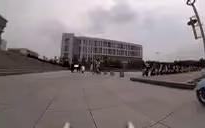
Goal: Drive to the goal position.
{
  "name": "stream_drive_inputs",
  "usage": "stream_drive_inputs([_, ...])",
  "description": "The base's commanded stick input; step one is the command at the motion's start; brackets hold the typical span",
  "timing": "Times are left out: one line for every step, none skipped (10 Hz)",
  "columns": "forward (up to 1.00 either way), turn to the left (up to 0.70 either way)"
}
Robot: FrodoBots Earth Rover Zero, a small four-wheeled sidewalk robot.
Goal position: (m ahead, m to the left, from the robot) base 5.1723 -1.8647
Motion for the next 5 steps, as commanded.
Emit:
stream_drive_inputs([0.85,0.00])
stream_drive_inputs([0.85,0.00])
stream_drive_inputs([0.85,0.00])
stream_drive_inputs([0.85,0.00])
stream_drive_inputs([0.85,0.00])
